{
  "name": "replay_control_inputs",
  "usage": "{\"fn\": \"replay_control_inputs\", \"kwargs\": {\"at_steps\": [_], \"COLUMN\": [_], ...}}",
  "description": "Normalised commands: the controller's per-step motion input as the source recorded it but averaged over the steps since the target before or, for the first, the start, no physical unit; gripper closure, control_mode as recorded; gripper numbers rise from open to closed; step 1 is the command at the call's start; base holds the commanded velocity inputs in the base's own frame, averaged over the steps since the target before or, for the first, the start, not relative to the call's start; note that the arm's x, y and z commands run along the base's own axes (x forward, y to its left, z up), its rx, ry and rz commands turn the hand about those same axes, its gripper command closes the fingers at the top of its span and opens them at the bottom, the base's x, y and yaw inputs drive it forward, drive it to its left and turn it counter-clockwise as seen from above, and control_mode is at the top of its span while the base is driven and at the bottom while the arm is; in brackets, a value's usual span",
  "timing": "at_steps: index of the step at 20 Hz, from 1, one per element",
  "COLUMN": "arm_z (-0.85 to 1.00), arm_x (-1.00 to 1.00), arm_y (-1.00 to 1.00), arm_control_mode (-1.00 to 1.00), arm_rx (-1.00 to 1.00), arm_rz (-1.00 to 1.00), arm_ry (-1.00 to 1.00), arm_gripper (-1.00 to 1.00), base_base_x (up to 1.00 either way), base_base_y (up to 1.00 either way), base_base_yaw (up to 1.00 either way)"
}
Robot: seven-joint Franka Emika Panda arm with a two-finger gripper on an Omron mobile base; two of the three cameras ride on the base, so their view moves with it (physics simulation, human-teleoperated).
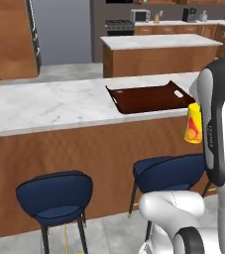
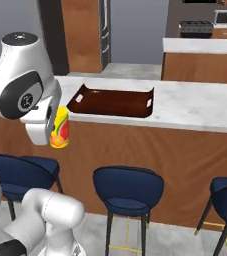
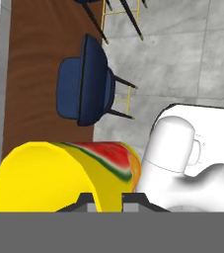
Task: There is a tray on the dining counter. Grab the cup, mug, and pitcher and place them on the tray. The pitcher may be placed next to the tray if it cannot fit the tray.
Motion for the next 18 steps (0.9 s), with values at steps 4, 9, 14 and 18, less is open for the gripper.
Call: {"fn": "replay_control_inputs", "kwargs": {"at_steps": [4,9,14,18], "arm_z": [0.00,0.00,0.00,0.00], "arm_x": [0.00,0.00,0.00,0.00], "arm_y": [0.00,0.00,0.00,0.00], "arm_control_mode": [1.00,1.00,1.00,1.00], "arm_rx": [0.00,0.00,0.00,0.00], "arm_rz": [0.00,0.00,0.00,0.00], "arm_ry": [0.00,0.00,0.00,0.00], "arm_gripper": [1.00,1.00,1.00,1.00], "base_base_x": [0.37,0.56,0.42,0.39], "base_base_y": [0.08,0.00,-0.14,-0.17], "base_base_yaw": [-0.16,0.00,0.02,0.05]}}
